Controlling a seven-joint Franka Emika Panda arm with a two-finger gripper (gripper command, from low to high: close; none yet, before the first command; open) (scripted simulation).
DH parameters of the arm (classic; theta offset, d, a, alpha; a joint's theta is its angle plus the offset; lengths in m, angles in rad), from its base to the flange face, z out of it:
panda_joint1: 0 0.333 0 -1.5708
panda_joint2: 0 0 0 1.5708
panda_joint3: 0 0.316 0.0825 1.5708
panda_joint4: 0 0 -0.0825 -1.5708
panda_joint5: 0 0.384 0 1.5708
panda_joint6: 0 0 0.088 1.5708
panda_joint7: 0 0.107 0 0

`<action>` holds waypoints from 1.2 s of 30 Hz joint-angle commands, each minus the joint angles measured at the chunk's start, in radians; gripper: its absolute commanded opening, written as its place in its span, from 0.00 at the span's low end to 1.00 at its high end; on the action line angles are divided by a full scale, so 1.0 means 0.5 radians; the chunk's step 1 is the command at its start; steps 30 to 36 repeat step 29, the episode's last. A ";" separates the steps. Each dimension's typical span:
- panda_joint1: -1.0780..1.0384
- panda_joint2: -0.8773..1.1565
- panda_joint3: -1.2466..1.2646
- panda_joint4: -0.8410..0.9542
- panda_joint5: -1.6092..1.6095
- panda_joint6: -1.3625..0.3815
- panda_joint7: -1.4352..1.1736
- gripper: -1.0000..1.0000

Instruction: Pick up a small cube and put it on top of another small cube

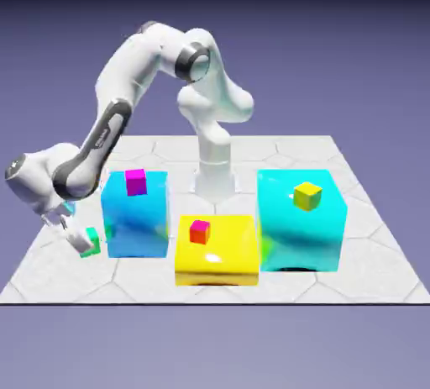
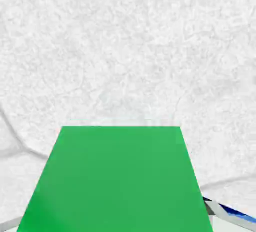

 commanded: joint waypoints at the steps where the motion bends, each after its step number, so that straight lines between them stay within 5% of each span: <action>1: 0.051 -0.042 0.073 0.012 -0.051 -0.046 -0.001 0.00; 18: 0.917 -0.747 1.305 0.219 -0.818 -0.822 -0.042 0.00; 26: 0.920 -0.817 1.322 -0.187 -0.824 -0.481 -0.053 0.00; 27: 0.920 -0.817 1.322 -0.187 -0.824 -0.481 -0.053 1.00; 36: 0.922 -0.807 1.324 -0.115 -0.825 -0.544 -0.051 1.00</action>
